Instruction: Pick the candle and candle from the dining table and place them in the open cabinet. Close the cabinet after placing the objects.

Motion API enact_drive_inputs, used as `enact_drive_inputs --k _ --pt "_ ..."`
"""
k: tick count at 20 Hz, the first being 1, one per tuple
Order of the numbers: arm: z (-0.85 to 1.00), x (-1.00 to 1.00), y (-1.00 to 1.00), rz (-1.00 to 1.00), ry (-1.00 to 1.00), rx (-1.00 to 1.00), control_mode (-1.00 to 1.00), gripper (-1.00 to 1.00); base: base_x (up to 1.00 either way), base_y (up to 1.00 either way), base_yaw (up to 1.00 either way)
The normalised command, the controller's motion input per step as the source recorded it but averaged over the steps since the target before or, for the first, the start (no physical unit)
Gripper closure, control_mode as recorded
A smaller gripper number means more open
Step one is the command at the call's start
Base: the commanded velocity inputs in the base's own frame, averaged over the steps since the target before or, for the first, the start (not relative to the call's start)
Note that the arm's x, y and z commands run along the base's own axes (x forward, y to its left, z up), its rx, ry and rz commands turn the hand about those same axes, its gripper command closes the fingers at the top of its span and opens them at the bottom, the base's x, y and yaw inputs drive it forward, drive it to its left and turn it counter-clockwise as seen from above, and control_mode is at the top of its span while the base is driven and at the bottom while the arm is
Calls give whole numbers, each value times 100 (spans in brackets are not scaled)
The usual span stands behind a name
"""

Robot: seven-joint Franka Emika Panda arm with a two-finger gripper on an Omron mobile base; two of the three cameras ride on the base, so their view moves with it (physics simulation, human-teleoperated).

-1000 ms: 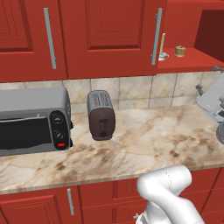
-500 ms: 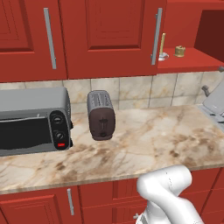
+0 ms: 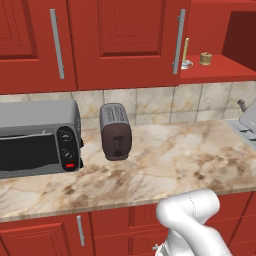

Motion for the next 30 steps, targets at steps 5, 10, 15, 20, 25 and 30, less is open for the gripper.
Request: enact_drive_inputs --k 5,10,15,20,25,30 --pt "0 -13 0 -13 11 -8 -100 -100 0 0 0" --pt "0 -12 -1 -13 10 -9 -100 -100 0 0 0" --pt "0 -9 -3 -10 11 -5 -100 -100 0 0 0" --pt "0 -13 -7 -5 6 -2 -100 -100 0 0 0" --pt "0 -15 -6 -6 3 -2 -100 -100 0 0 0" --pt "0 -25 -13 -6 1 0 -100 -100 0 0 0"
